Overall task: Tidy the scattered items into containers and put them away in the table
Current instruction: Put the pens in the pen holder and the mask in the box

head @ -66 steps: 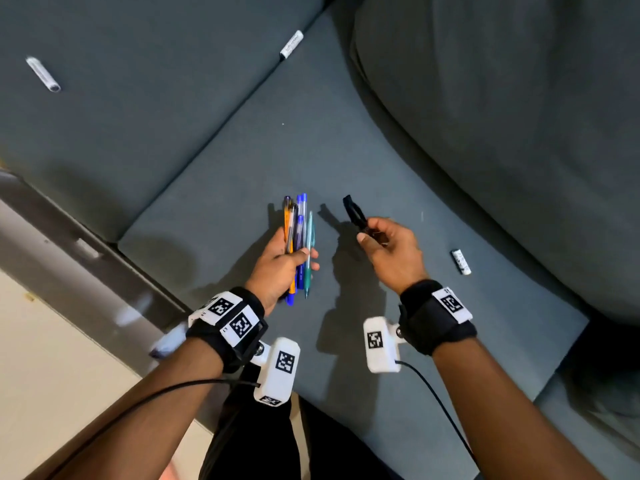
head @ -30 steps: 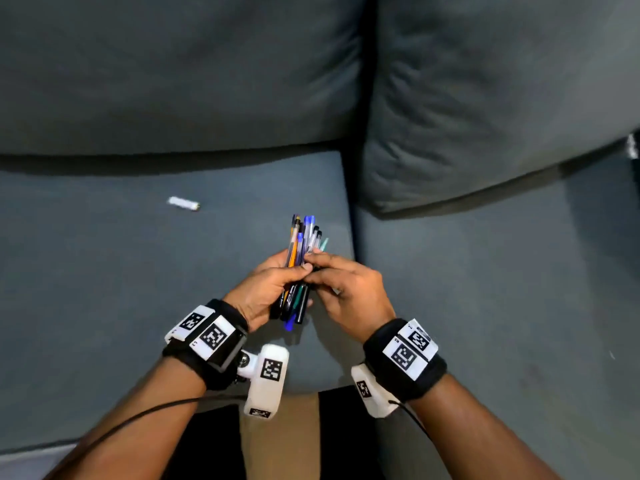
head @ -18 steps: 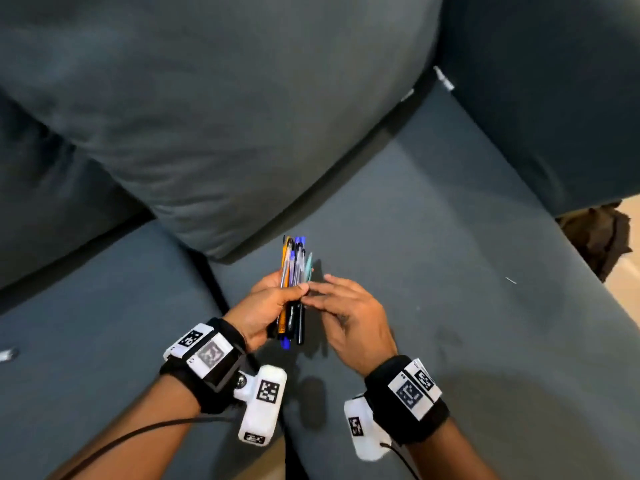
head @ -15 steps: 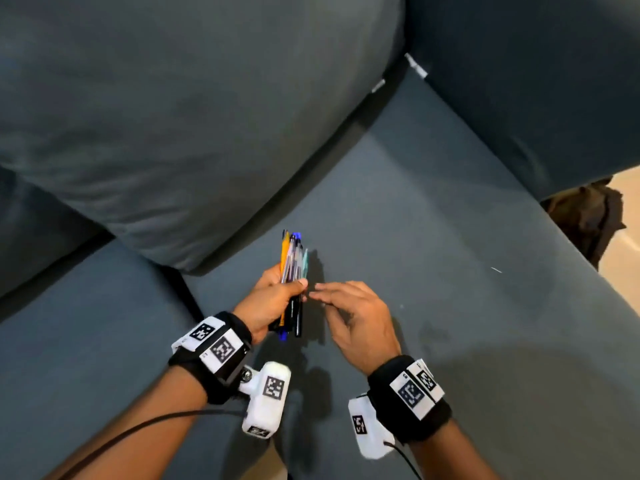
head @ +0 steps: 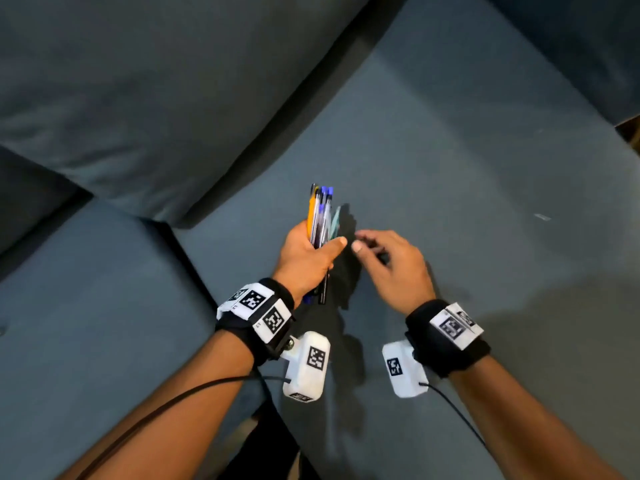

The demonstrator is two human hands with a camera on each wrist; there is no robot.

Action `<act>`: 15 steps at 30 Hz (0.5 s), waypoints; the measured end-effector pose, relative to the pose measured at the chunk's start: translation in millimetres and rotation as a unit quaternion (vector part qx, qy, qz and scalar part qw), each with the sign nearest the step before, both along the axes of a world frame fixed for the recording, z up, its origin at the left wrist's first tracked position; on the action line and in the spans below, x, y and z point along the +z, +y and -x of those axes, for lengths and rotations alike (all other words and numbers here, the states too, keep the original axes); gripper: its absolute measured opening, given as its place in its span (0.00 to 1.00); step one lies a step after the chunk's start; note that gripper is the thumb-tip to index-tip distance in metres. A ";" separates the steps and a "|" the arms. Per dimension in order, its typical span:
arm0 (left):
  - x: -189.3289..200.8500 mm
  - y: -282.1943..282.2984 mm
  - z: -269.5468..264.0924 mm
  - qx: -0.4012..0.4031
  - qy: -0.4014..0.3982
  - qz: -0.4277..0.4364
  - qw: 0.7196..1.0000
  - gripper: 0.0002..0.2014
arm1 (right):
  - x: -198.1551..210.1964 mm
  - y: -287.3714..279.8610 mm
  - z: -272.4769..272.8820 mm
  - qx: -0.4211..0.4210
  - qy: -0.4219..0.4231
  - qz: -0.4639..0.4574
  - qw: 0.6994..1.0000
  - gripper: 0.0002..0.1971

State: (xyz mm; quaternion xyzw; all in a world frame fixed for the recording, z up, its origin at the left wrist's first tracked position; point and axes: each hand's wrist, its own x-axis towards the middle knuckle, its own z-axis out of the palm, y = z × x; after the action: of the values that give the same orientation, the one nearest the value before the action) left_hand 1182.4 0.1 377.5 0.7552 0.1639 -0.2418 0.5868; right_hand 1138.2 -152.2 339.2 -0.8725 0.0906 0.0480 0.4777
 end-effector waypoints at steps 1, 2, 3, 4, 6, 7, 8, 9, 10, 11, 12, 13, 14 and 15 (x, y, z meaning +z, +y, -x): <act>-1.9 6.1 11.5 0.001 -0.006 -0.010 1.000 0.07 | 2.9 4.7 2.9 -0.025 0.026 -0.057 0.998 0.18; -3.5 14.7 26.7 0.005 -0.009 -0.019 1.000 0.08 | 5.4 12.3 8.4 -0.036 0.056 -0.114 0.991 0.20; -3.9 21.6 39.1 0.006 -0.012 -0.029 0.999 0.10 | 8.6 18.9 12.4 -0.038 0.079 -0.163 0.983 0.24; -4.7 30.5 55.7 0.009 -0.009 -0.041 0.999 0.11 | 10.4 28.1 20.4 -0.030 0.096 -0.203 0.974 0.28; -4.8 44.5 85.2 -0.014 0.000 -0.061 0.998 0.12 | 16.5 46.4 35.3 -0.004 0.104 -0.250 0.963 0.33; -2.4 53.2 104.8 -0.036 -0.002 -0.068 0.997 0.11 | 19.9 58.7 47.1 0.018 0.097 -0.257 0.961 0.34; -0.9 60.3 123.1 -0.066 0.000 -0.070 0.995 0.10 | 23.0 69.1 59.6 0.036 0.088 -0.264 0.960 0.34; 3.5 68.7 145.0 -0.087 -0.002 -0.076 0.993 0.08 | 29.1 80.1 73.7 0.060 0.079 -0.260 0.961 0.32; 5.2 74.6 162.4 -0.106 -0.001 -0.089 0.990 0.07 | 33.8 87.3 84.5 0.084 0.070 -0.246 0.963 0.29; 9.1 80.7 179.1 -0.117 0.003 -0.107 0.987 0.08 | 39.1 94.2 95.5 0.118 0.061 -0.214 0.968 0.26; 13.8 89.1 199.9 -0.115 0.003 -0.118 0.986 0.12 | 44.4 103.0 111.7 0.159 0.055 -0.176 0.970 0.23; 19.5 97.7 215.3 -0.111 0.008 -0.119 0.987 0.15 | 49.6 111.9 124.7 0.194 0.049 -0.152 0.968 0.21; 28.8 108.9 237.6 -0.094 0.009 -0.121 0.988 0.17 | 56.3 125.3 141.6 0.227 0.046 -0.140 0.963 0.19; 36.4 116.8 254.3 -0.088 0.011 -0.123 0.988 0.18 | 59.5 135.6 155.1 0.239 0.041 -0.142 0.960 0.18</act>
State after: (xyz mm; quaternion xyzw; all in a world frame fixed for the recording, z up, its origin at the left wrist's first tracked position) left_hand 928.1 116.9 413.8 0.8304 0.1311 -0.2788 0.4642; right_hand 983.1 -16.6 398.6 -0.7895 -0.1083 0.2091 0.5668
